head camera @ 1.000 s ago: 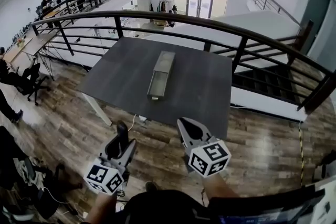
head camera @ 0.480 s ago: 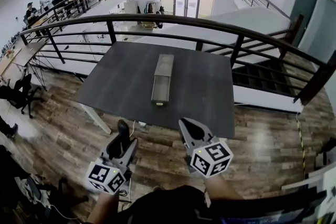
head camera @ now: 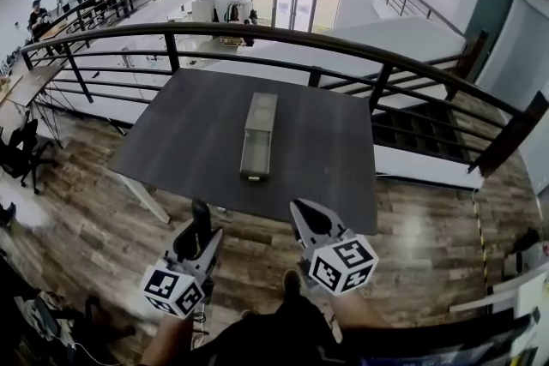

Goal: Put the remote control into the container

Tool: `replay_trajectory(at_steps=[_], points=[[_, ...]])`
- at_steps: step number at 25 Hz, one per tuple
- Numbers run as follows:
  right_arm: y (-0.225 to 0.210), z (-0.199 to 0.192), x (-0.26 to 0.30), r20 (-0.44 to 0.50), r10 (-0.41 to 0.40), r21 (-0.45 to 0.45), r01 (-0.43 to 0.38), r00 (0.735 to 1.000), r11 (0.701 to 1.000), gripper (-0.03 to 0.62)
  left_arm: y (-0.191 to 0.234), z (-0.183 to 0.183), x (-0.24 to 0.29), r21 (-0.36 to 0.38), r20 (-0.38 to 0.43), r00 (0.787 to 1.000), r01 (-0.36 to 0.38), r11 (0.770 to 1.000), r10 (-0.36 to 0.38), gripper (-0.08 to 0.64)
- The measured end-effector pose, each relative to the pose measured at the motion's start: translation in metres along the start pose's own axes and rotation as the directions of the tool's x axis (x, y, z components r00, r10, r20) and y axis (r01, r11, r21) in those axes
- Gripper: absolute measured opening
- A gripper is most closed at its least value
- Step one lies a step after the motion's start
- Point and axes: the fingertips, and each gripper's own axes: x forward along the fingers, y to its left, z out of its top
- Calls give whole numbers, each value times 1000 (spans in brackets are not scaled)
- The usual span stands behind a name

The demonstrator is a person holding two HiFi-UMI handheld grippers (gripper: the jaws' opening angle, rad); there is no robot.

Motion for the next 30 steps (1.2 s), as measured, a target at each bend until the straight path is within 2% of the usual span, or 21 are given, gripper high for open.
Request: replay_trajectory(at_steps=[5,13,18,30], points=[[-35,4,24,-2,6,31,-6,1000,1000,2,6,4,38,19,-5,1000,-9,1000,9,216],[-93,39,75,26,65,39,-66,998,997,2,19,23,115,53,-9,999,-51,997,52,216],[-126,53,100,42,105,44,-106,994,993,2,23,28,165,67,-30,998,-51,996,53,217],[-205,76,130,58,141,79,-145,988,986,2,17,32,255,86,-72,995,-67,994,73,217]])
